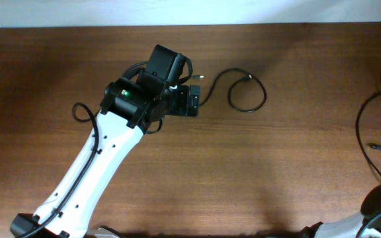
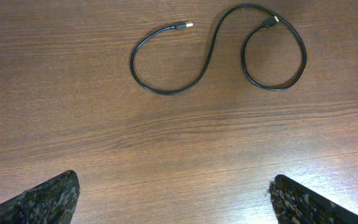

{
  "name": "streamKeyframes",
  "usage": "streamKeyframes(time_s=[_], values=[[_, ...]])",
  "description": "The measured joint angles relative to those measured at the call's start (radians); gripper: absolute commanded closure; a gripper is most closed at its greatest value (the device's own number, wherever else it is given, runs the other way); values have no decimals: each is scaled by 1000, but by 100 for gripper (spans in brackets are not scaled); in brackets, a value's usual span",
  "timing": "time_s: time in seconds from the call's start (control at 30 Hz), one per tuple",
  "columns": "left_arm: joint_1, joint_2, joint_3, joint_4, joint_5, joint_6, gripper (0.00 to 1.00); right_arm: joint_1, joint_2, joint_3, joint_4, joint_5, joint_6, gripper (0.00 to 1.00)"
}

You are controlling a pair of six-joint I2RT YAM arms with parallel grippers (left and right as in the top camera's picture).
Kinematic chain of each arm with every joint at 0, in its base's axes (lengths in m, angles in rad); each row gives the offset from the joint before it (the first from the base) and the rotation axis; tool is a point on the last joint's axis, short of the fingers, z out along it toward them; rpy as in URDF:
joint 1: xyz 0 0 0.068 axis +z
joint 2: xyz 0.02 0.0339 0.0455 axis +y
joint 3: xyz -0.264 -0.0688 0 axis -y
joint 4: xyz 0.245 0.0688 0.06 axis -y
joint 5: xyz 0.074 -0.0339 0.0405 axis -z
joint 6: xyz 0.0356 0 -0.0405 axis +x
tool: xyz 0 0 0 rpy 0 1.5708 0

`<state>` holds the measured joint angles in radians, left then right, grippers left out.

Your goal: Untangle cables

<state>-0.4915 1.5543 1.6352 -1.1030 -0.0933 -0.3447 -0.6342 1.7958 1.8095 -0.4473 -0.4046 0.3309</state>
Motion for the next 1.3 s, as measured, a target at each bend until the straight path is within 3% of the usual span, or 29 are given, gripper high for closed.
streamKeyframes(time_s=[0.17, 0.4, 0.43, 0.47, 0.5, 0.53, 0.9, 1.1, 1.3], values=[[0, 0, 0, 1, 0, 0, 1, 27, 217, 0, 64, 41, -29, 96], [0, 0, 0, 0, 0, 0, 1, 243, 404, 0, 78, 129, -108, 96], [0, 0, 0, 0, 0, 0, 1, 252, 409, 0, 74, 141, -116, 67], [0, 0, 0, 0, 0, 0, 1, 269, 418, 0, 61, 177, -125, 32], [0, 0, 0, 0, 0, 0, 1, 272, 418, 0, 51, 196, -127, 12], [0, 0, 0, 0, 0, 0, 1, 270, 418, 0, 41, 215, -130, 1], [0, 0, 0, 0, 0, 0, 1, 262, 390, 0, -208, 247, -196, 1], [0, 0, 0, 0, 0, 0, 1, 286, 63, 0, -332, 238, -199, 1], [0, 0, 0, 0, 0, 0, 1, 449, 17, 4, -518, 182, -200, 1]])
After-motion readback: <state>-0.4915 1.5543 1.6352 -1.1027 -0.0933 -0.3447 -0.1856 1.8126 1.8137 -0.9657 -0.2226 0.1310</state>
